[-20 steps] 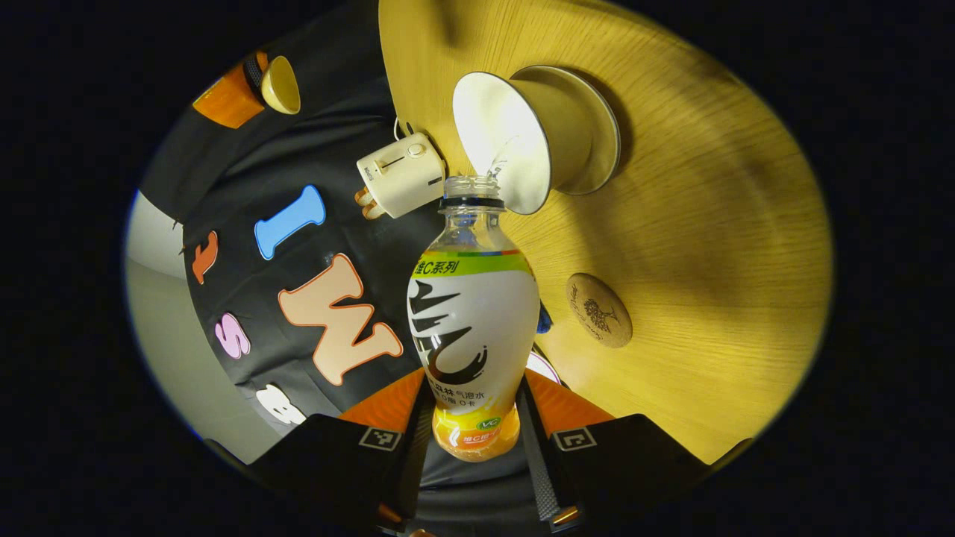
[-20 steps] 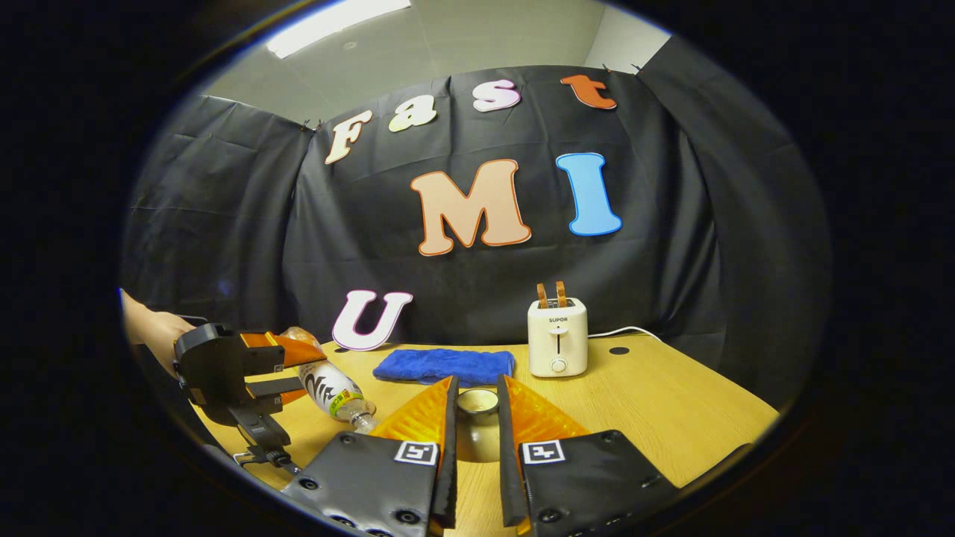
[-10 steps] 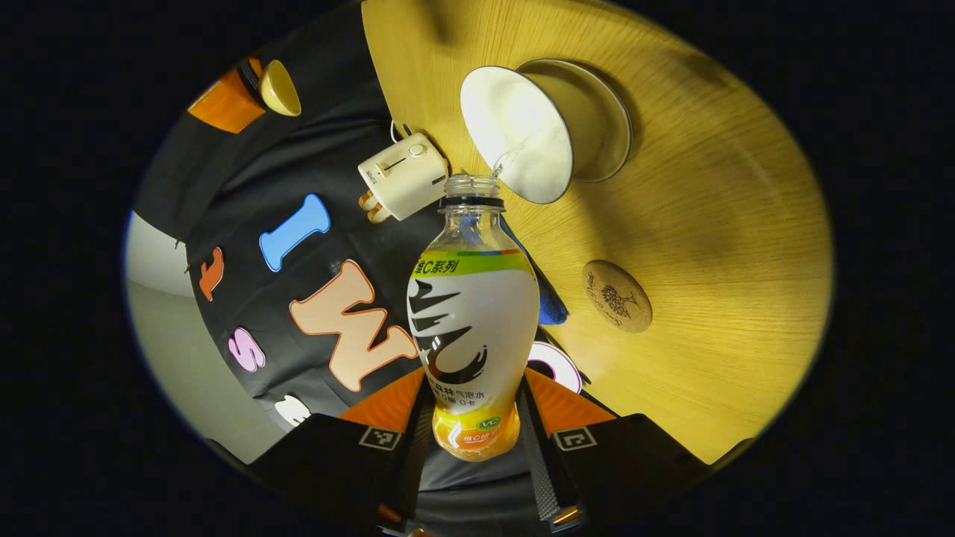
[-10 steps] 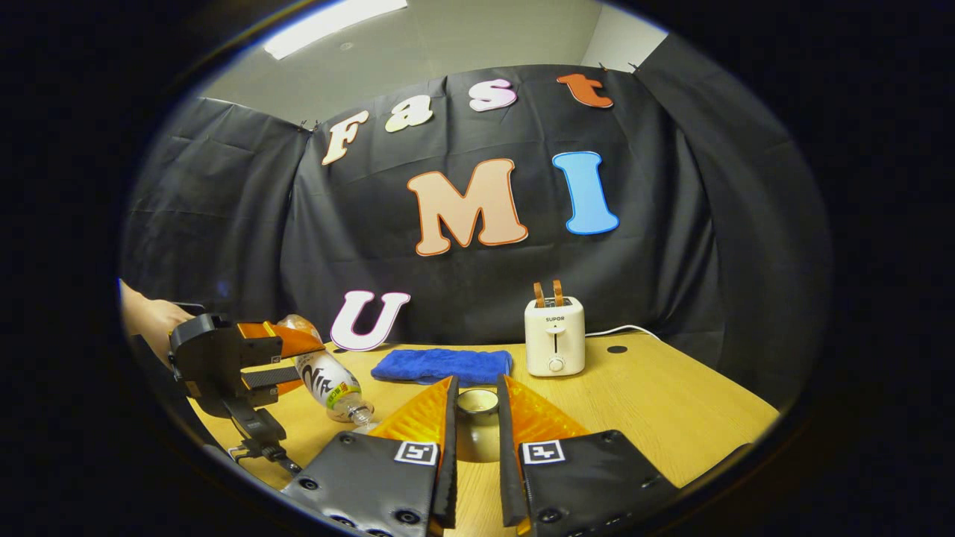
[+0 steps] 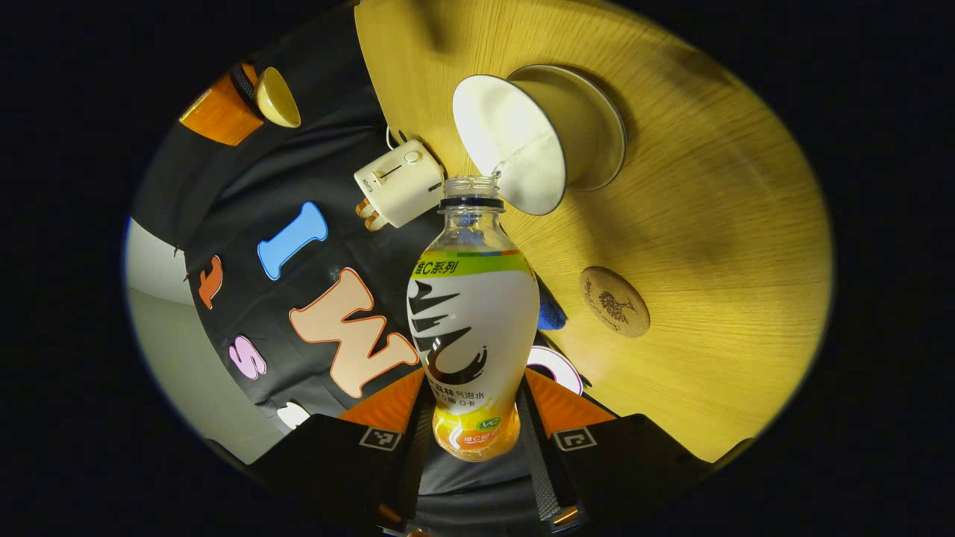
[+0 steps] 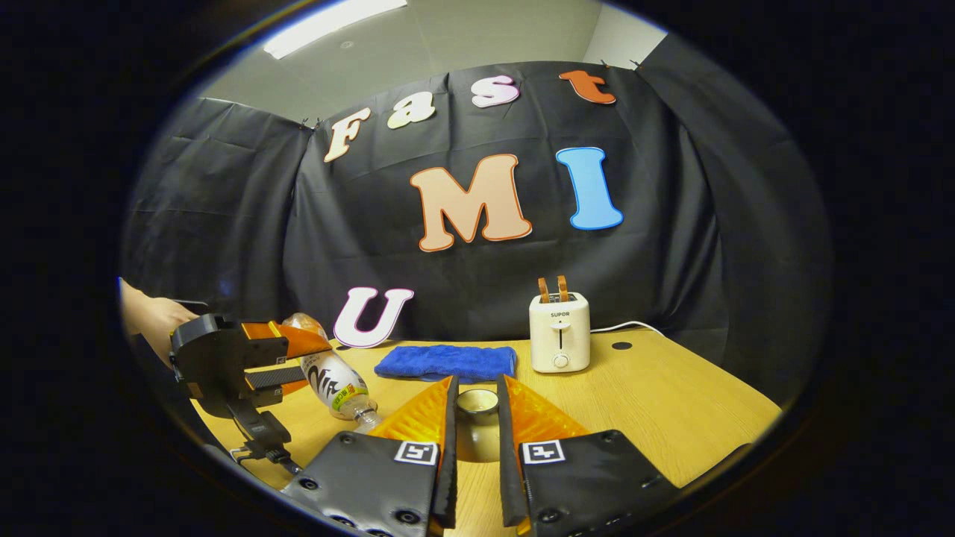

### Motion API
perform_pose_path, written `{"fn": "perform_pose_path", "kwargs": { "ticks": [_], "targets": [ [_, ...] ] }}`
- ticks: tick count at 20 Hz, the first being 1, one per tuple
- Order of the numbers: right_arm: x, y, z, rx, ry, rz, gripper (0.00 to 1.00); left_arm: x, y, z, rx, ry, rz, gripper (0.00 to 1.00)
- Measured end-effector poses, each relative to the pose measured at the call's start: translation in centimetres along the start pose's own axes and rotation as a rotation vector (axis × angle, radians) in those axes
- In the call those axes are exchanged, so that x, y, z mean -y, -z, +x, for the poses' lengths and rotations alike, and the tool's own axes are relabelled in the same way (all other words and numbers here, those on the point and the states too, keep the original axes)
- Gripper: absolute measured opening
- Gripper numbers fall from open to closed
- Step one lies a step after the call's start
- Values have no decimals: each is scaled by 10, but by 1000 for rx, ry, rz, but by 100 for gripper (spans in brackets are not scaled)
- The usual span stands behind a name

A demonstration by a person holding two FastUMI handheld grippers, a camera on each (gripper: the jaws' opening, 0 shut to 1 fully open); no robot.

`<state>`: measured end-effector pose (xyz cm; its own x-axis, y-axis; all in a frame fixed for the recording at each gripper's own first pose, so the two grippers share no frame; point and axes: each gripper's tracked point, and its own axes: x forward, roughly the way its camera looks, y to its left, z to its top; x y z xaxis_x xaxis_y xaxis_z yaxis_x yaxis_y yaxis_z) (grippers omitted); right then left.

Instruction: Open the teacup lid with one hand, grasp the water bottle and pour water into the teacup with the other hand; after pouring, place the water bottle on the coaster and then close the teacup lid.

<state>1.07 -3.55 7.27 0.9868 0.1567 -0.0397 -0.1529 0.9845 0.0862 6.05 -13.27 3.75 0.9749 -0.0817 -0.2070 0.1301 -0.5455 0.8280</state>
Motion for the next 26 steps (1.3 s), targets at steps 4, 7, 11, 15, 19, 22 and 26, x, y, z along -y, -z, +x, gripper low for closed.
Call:
{"fn": "perform_pose_path", "kwargs": {
  "ticks": [4,7,11,15,19,22,26],
  "targets": [
    [-1,2,1,-3,0,-10,27,3,2,2,4,21,-29,58],
    [-3,2,0,-4,-3,-11,27,8,2,3,4,48,-64,58],
    [-2,0,0,3,3,-7,27,15,4,7,24,66,-134,58],
    [-2,-2,-1,10,6,-8,27,24,-1,11,46,88,-245,59],
    [-1,-1,0,7,9,-12,24,47,-14,13,66,127,-471,58],
    [-2,2,1,4,8,-12,27,57,-30,9,75,137,-659,58],
    [-4,5,2,-5,6,-17,27,65,-31,-7,83,145,-919,58]
  ]
}}
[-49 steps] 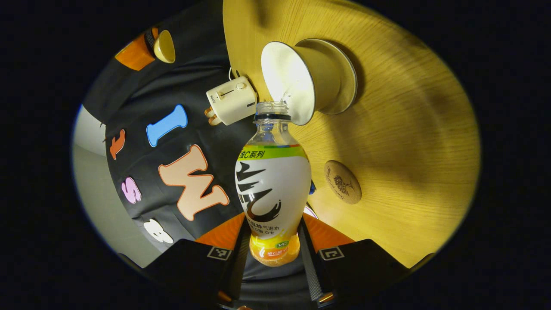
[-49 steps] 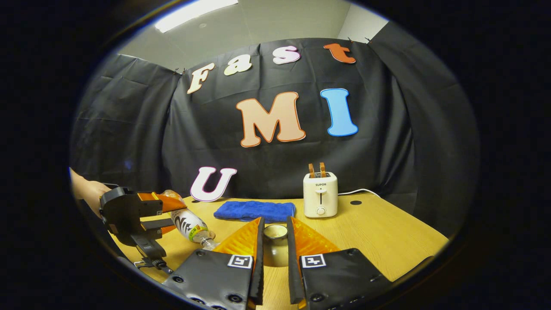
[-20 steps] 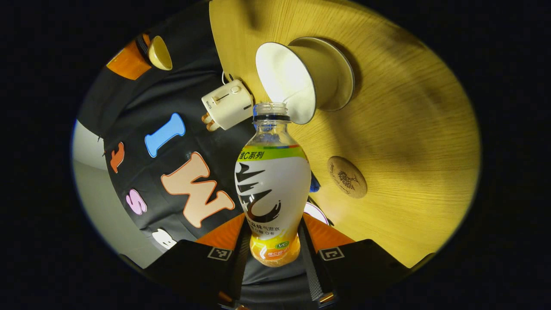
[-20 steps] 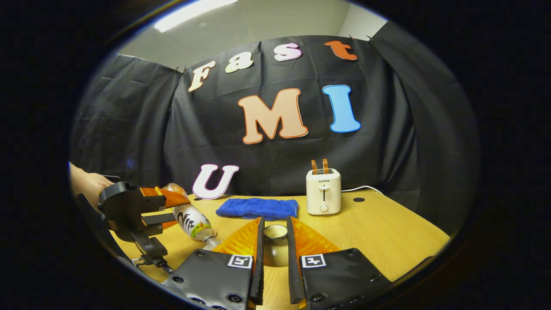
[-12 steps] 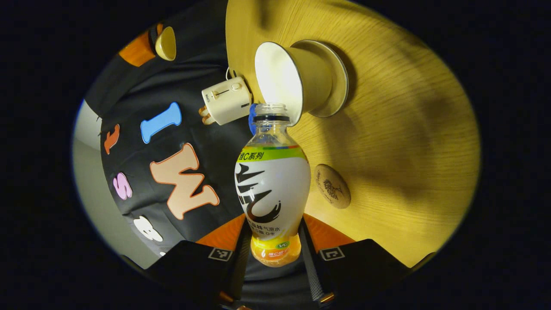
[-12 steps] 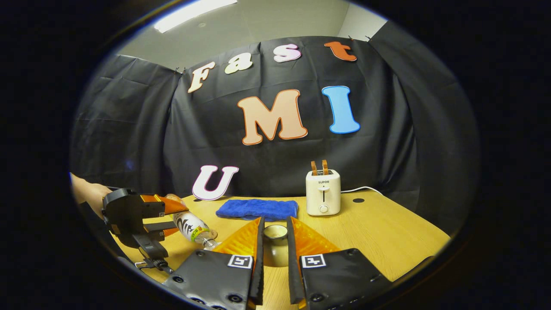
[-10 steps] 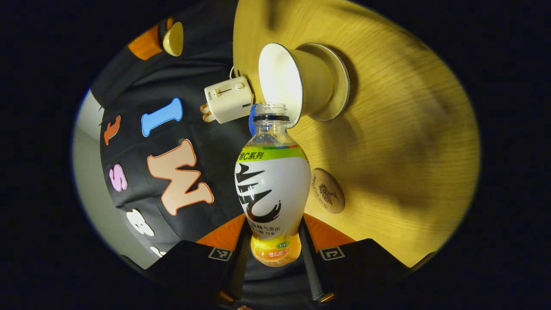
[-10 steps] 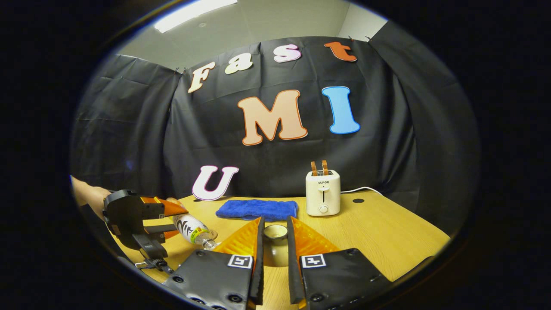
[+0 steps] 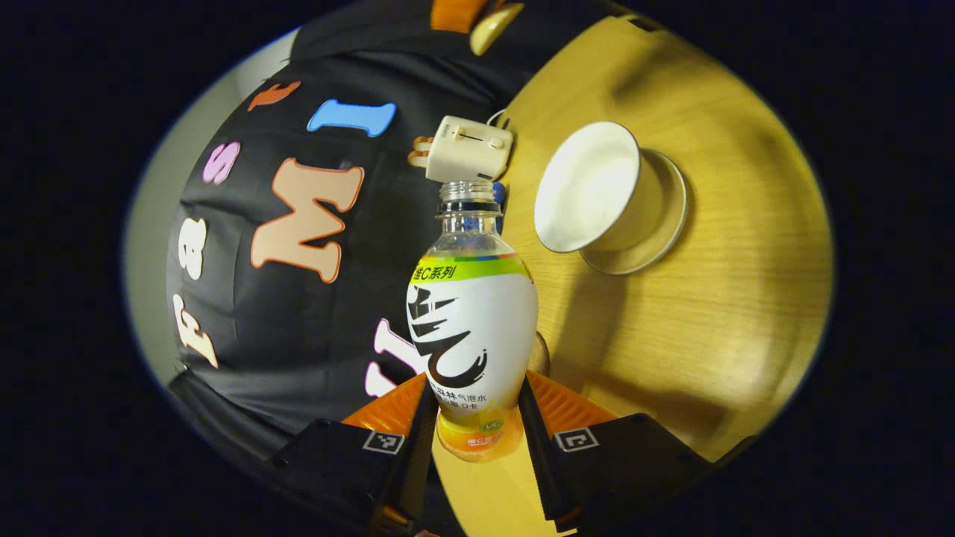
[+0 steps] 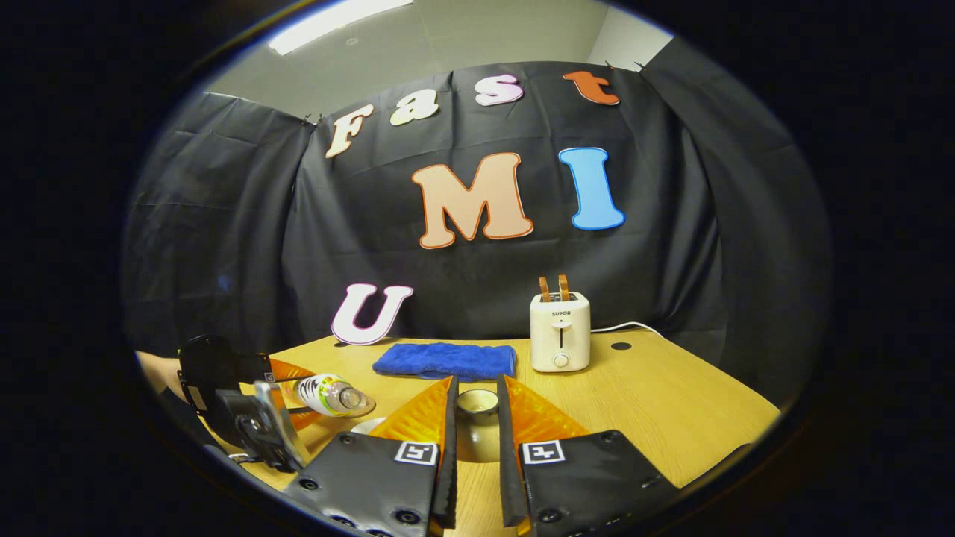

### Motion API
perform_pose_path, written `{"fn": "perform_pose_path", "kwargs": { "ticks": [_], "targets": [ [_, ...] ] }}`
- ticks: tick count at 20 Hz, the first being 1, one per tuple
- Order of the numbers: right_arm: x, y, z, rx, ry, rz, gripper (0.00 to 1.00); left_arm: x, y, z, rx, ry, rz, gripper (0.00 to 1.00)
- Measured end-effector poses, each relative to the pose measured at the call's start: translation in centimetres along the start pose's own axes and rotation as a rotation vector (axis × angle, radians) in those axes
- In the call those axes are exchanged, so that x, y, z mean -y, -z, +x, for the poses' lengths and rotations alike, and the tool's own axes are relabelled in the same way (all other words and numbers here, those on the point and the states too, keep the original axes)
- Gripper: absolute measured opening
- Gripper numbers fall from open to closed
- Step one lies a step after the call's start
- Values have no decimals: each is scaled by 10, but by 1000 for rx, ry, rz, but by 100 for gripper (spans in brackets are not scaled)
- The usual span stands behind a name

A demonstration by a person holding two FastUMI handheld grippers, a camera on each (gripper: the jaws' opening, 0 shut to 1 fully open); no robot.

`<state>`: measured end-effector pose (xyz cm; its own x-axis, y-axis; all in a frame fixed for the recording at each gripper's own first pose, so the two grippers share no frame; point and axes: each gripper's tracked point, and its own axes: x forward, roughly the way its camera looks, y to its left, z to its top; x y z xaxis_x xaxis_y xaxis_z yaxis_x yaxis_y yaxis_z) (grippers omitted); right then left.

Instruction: Open the teacup lid with one hand, grasp the water bottle and pour water into the teacup with the other hand; after pouring, place the water bottle on the coaster and then close the teacup lid.

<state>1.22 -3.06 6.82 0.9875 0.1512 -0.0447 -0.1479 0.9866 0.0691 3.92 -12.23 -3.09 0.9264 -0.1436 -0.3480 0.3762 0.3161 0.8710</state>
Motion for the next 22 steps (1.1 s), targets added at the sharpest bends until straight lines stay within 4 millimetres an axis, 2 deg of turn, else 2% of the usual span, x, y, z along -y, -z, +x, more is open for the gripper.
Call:
{"fn": "perform_pose_path", "kwargs": {
  "ticks": [2,3,7,11,14,19,20,22],
  "targets": [
    [-1,0,0,-1,-2,-1,27,-2,-5,2,12,-5,-117,58],
    [-1,1,0,-3,-3,0,24,-8,-7,3,20,-23,-175,58],
    [-1,4,2,-10,0,1,27,-35,-4,2,52,-78,-419,57],
    [-1,4,2,-12,0,0,27,-52,0,3,81,-86,-660,57],
    [-2,6,3,-16,0,-4,24,-58,-1,12,104,-87,-777,58],
    [2,8,4,-23,8,-1,27,-66,-7,23,201,-72,-1024,58],
    [3,9,3,-24,10,-1,24,-67,-6,27,213,-72,-1081,58],
    [2,9,4,-24,11,-5,27,-67,1,28,231,-72,-1175,58]
  ]
}}
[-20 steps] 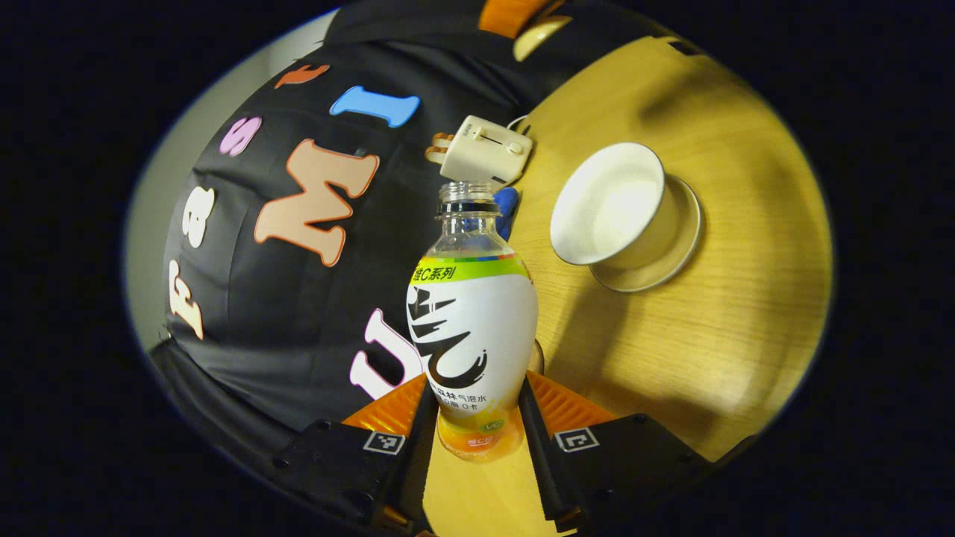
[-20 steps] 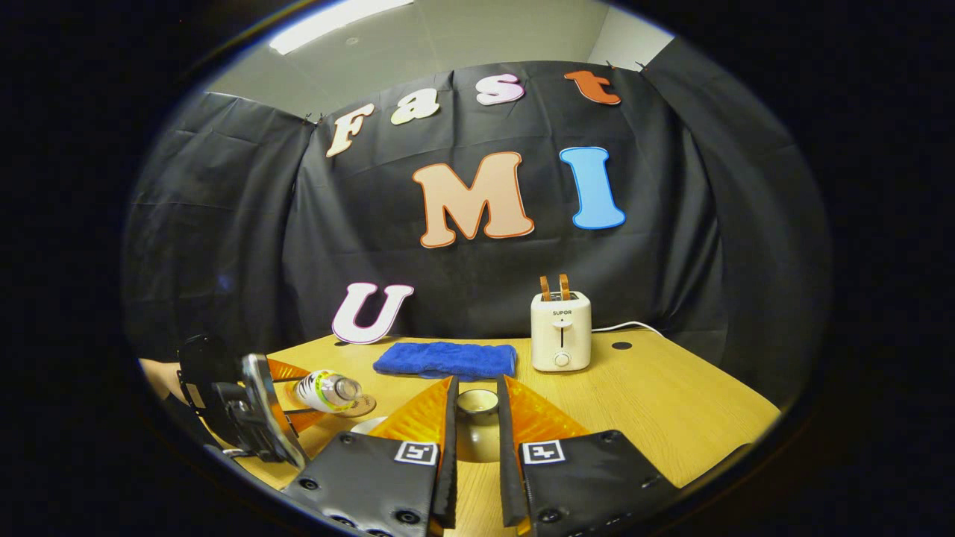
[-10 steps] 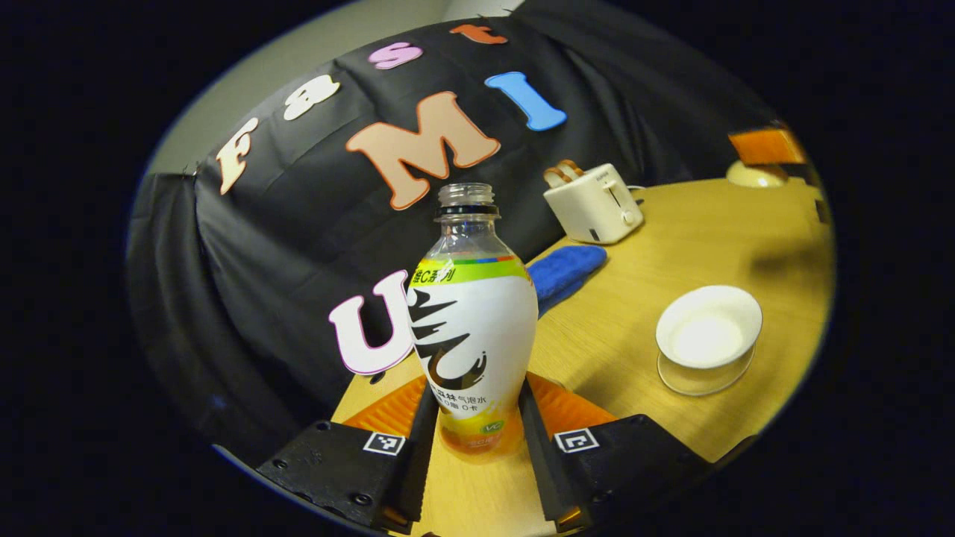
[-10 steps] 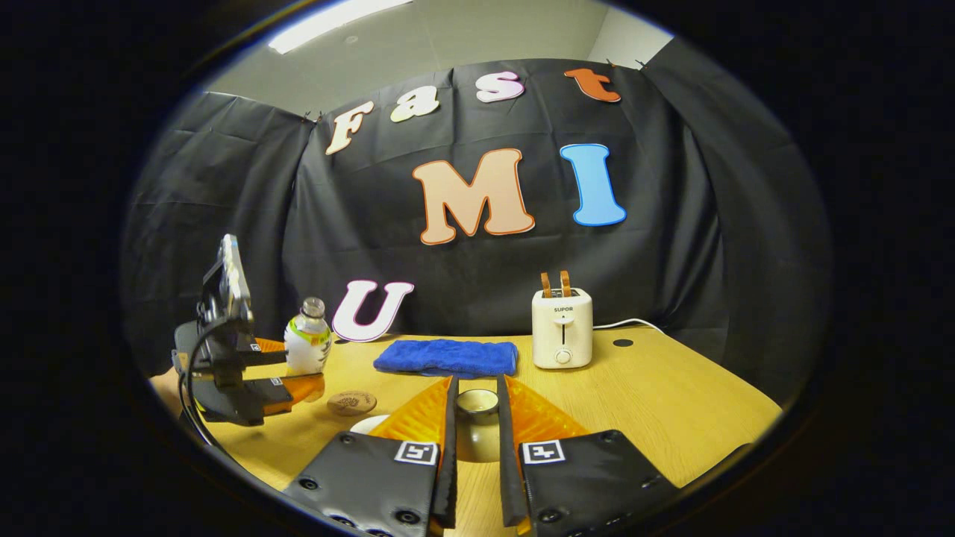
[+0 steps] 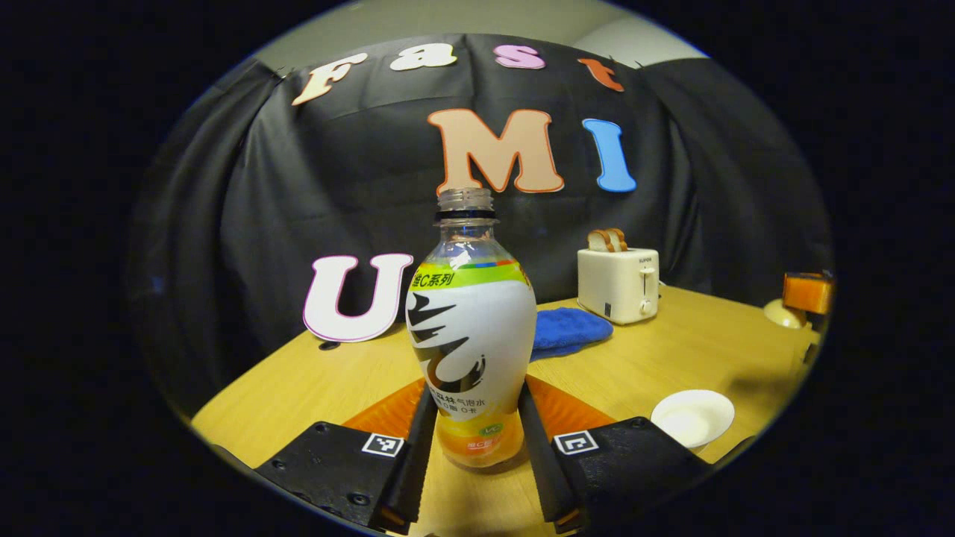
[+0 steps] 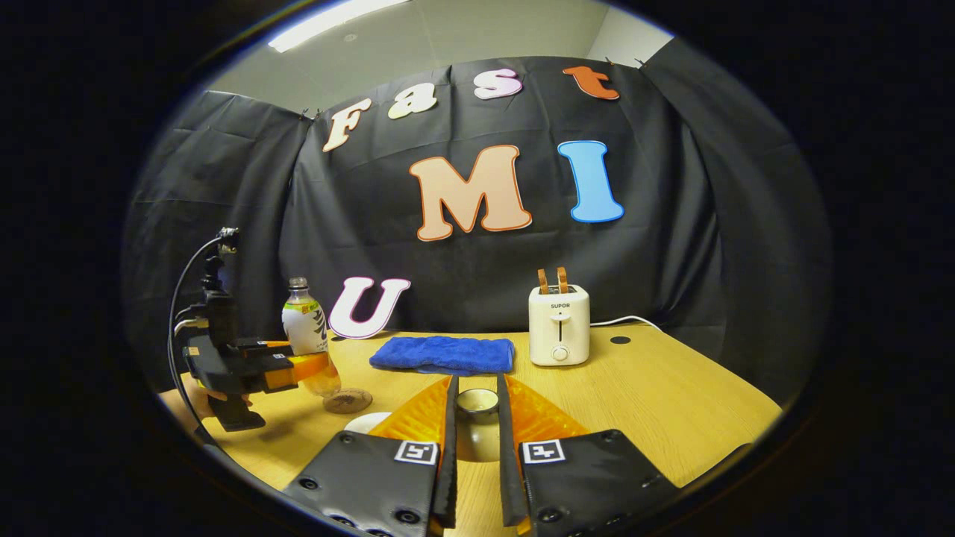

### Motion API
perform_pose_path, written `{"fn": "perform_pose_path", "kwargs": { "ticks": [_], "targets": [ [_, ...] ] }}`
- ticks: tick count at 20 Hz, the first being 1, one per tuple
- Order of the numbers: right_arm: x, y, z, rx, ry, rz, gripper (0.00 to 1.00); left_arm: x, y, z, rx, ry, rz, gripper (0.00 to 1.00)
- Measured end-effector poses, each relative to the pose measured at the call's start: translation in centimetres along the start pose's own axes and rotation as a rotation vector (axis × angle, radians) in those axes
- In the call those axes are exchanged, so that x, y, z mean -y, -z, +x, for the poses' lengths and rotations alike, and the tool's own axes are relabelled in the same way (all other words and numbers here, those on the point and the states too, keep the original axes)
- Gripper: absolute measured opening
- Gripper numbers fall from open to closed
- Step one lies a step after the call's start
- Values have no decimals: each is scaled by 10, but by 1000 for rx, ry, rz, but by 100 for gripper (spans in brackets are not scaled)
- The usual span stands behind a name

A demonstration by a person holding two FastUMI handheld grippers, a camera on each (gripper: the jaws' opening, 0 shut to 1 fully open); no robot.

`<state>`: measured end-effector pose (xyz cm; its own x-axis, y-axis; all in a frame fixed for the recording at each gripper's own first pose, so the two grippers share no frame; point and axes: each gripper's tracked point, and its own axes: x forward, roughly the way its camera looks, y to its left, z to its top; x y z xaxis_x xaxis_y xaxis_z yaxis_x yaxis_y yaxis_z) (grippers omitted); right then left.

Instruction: Open the teacup lid with one hand, grasp the water bottle and pour water into the teacup with the other hand; after pouring, place the water bottle on the coaster and then close the teacup lid.

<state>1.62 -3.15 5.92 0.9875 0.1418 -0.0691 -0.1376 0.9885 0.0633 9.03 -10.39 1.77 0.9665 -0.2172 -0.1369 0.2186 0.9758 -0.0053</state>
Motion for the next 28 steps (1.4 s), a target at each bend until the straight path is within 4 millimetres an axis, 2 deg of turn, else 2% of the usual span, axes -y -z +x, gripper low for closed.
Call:
{"fn": "perform_pose_path", "kwargs": {
  "ticks": [7,11,12,15,17,22,23,28],
  "targets": [
    [4,6,4,-14,4,3,27,-1,15,14,-11,-1,-104,58],
    [5,7,4,-18,7,2,27,8,33,38,-40,6,-121,59],
    [5,7,5,-18,7,3,27,3,26,29,-33,5,-120,59],
    [5,11,7,-27,5,5,29,7,27,25,-36,11,-116,59],
    [3,11,6,-29,2,5,27,8,26,22,-36,10,-105,63],
    [-1,9,6,-21,-4,-1,24,13,32,18,-44,11,-52,67],
    [-2,9,5,-22,-5,-1,27,15,34,17,-49,17,-50,67],
    [-2,6,3,-15,-11,4,24,19,40,12,-61,20,-34,76]
  ]
}}
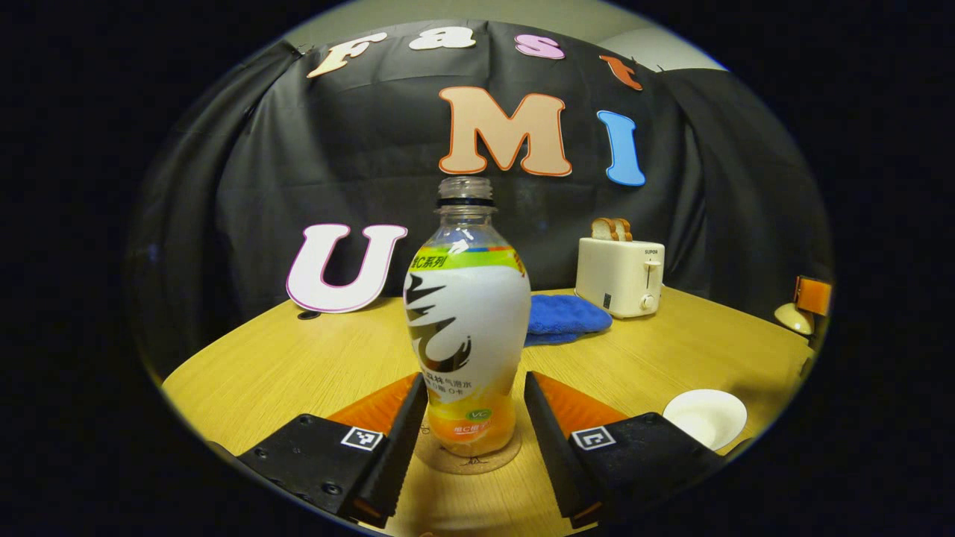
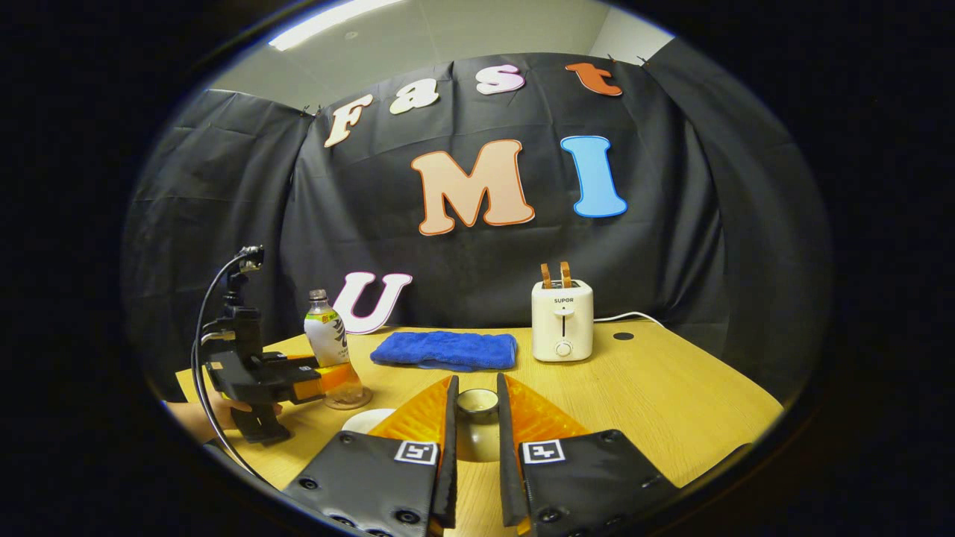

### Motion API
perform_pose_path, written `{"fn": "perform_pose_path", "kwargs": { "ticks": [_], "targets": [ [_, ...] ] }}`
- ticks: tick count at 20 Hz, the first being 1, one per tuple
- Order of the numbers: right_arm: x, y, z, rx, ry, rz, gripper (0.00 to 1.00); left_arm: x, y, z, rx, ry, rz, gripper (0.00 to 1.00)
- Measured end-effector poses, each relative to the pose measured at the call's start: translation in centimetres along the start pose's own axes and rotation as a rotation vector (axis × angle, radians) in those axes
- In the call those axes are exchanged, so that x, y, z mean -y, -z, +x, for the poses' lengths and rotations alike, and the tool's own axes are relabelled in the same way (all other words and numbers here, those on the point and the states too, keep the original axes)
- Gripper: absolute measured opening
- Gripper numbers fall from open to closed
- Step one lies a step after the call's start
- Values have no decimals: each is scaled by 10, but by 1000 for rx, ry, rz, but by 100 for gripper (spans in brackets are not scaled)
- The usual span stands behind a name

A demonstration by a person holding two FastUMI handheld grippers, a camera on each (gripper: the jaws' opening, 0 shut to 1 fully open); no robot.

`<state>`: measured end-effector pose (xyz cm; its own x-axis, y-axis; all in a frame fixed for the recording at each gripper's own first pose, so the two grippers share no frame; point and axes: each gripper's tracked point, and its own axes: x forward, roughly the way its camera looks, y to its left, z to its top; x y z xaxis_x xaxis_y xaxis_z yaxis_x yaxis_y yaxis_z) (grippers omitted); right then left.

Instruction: Open the teacup lid with one hand, grasp the water bottle and pour water into the teacup with the other hand; after pouring, place the water bottle on the coaster and then close the teacup lid.

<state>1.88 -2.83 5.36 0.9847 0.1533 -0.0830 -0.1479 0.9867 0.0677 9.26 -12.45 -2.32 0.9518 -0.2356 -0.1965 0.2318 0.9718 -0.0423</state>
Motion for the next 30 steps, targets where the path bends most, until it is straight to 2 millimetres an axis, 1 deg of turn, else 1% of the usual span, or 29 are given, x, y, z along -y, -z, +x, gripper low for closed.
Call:
{"fn": "perform_pose_path", "kwargs": {
  "ticks": [1,2,3,4,5,6,7,8,9,11,12,13,14,15,19,21,22,23,24,25,26,27,28,29,30],
  "targets": [
    [0,-1,-1,2,-2,2,27,0,1,-3,-2,-3,0,78],
    [0,-2,-1,5,-4,7,24,-3,0,-7,1,-11,5,84],
    [0,-2,0,6,-6,14,27,-5,-2,-10,16,-19,11,87],
    [0,-2,0,5,-10,23,26,-7,-3,-16,27,-26,15,89],
    [-2,0,1,4,-17,32,24,-8,-3,-21,36,-35,17,90],
    [-4,0,1,2,-25,40,27,-11,-2,-28,41,-42,15,90],
    [-6,1,1,1,-32,45,24,-14,-3,-34,51,-52,8,90],
    [-9,2,2,0,-40,49,27,-15,-4,-41,63,-56,0,91],
    [-12,4,3,-1,-46,48,24,-16,-6,-48,76,-63,-6,91],
    [-19,8,4,-7,-58,39,24,-20,-11,-59,108,-77,-14,90],
    [-24,9,6,-12,-67,33,27,-21,-14,-64,124,-81,-14,90],
    [-29,11,5,-15,-77,27,24,-21,-16,-70,138,-85,-11,90],
    [-35,14,6,-19,-89,22,27,-22,-18,-74,151,-88,-9,90],
    [-41,14,6,-20,-100,17,27,-23,-19,-79,161,-96,-10,90],
    [-64,17,10,-6,-138,4,27,-33,-17,-88,184,-119,-16,90],
    [-76,26,17,-9,-157,13,27,-37,-16,-91,186,-130,-10,90],
    [-81,33,21,-19,-165,24,24,-40,-15,-94,187,-138,-6,90],
    [-89,40,25,-35,-179,35,27,-43,-15,-96,190,-143,-1,90],
    [-95,44,29,-48,-196,38,24,-45,-16,-99,192,-152,2,91],
    [-101,46,33,-49,-204,33,27,-50,-15,-101,193,-162,10,91],
    [-103,46,36,-48,-203,19,27,-52,-16,-103,197,-170,18,91],
    [-104,48,39,-47,-200,5,29,-53,-17,-106,203,-173,23,91],
    [-106,52,42,-50,-197,-6,27,-54,-18,-107,211,-174,25,91],
    [-108,55,45,-54,-193,-14,27,-54,-19,-109,217,-173,28,91],
    [-107,59,46,-63,-186,-22,29,-55,-20,-110,222,-172,28,91]
  ]
}}
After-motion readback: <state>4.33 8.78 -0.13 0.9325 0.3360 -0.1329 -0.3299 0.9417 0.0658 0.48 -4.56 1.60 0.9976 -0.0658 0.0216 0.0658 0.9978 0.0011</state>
